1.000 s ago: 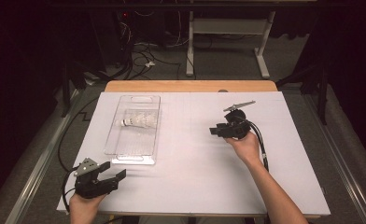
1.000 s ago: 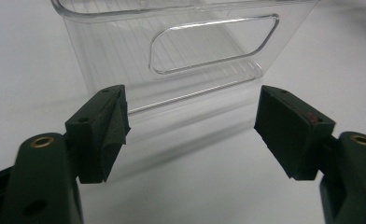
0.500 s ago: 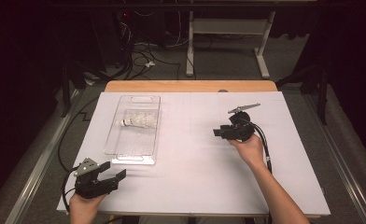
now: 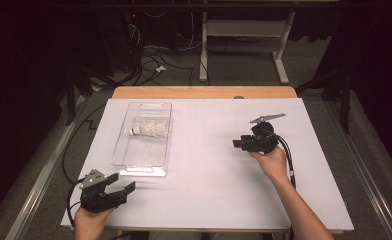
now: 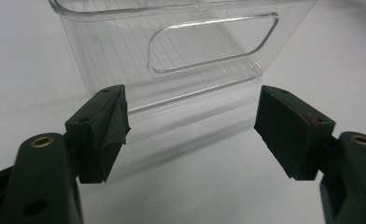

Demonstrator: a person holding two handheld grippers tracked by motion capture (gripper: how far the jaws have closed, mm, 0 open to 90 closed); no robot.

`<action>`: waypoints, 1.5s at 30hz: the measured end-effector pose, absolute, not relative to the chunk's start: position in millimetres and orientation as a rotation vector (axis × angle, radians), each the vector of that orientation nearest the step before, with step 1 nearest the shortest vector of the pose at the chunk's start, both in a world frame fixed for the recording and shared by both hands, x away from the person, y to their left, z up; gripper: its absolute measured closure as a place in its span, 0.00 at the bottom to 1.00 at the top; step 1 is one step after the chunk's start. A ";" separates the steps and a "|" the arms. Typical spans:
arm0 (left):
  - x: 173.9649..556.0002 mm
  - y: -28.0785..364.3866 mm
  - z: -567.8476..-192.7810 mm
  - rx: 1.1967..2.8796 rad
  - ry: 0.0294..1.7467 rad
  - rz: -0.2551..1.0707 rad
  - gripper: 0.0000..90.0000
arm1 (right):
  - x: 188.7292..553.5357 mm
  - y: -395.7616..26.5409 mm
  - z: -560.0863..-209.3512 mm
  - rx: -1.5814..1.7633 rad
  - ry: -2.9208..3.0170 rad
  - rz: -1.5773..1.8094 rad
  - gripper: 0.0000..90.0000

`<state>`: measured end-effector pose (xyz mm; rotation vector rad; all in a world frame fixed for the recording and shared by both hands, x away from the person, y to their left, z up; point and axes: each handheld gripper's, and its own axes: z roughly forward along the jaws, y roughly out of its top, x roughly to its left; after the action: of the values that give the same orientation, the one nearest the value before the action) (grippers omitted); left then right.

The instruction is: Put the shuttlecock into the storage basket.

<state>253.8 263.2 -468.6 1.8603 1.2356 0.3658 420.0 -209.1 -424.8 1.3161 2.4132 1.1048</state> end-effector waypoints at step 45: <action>253.9 262.9 -468.7 1.860 1.238 0.365 0.30 | 393.8 -235.6 -427.9 1.293 2.333 1.140 0.50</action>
<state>253.9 262.9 -468.7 1.8600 1.2380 0.3650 393.8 -235.6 -427.9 1.2928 2.3326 1.1397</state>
